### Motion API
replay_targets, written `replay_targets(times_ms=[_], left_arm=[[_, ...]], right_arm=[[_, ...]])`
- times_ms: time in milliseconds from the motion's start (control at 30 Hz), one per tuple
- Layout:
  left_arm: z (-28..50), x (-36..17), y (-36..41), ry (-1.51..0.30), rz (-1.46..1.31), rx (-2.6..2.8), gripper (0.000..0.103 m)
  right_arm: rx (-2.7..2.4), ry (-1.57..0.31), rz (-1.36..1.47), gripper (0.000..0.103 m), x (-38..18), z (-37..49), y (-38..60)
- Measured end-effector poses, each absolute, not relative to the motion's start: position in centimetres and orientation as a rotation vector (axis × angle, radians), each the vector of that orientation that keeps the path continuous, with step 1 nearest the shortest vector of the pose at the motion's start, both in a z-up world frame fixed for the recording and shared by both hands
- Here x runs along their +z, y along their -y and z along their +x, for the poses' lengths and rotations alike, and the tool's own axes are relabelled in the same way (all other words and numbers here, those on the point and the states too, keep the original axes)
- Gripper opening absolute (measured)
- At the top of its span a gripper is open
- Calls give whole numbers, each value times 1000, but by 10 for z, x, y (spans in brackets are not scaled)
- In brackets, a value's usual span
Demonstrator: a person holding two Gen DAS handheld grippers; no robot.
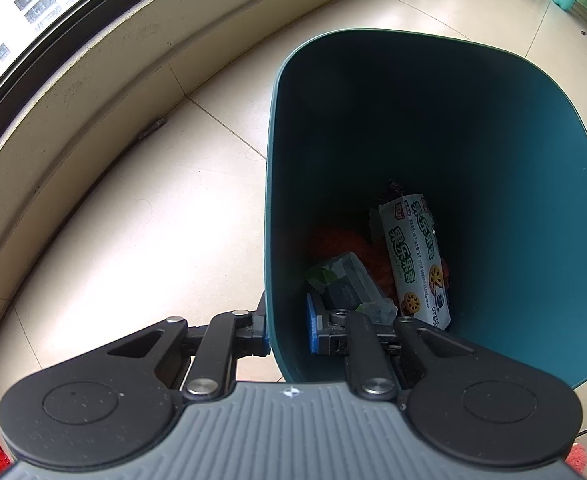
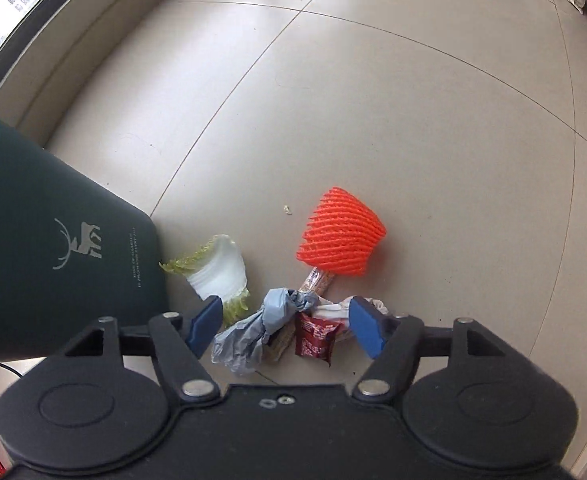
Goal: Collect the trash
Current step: 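Move the right tool to the red snack wrapper and grasp it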
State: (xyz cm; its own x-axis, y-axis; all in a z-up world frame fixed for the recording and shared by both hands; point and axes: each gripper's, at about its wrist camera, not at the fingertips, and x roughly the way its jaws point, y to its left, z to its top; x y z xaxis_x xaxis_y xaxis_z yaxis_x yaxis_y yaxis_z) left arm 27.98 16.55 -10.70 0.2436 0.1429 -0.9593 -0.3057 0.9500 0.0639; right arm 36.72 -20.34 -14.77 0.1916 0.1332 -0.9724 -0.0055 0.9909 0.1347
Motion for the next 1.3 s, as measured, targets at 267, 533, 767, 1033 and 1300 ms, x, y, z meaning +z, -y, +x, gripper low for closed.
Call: replay_targets(times_ms=[267,533,767,1033,1300], left_arm=[[280,-109,-163,-1292,-143,311,16],[281,-114,-161,-1300,-129,311,16],[281,-120,-159,-1310,-116,313,16],[281,-121,-157,-1309,-110,316,16],[281,-122,-157,-1308,-110,315,16]], right_arm=[[4,-1522,232,74,-229,358,221],[30,-1566,213,71,-273,357,198],[3,-1589,201,51,-292,356,197],[-11,-1593,195,24,-299,352,199],[4,-1590,150,18,-293,348,192]])
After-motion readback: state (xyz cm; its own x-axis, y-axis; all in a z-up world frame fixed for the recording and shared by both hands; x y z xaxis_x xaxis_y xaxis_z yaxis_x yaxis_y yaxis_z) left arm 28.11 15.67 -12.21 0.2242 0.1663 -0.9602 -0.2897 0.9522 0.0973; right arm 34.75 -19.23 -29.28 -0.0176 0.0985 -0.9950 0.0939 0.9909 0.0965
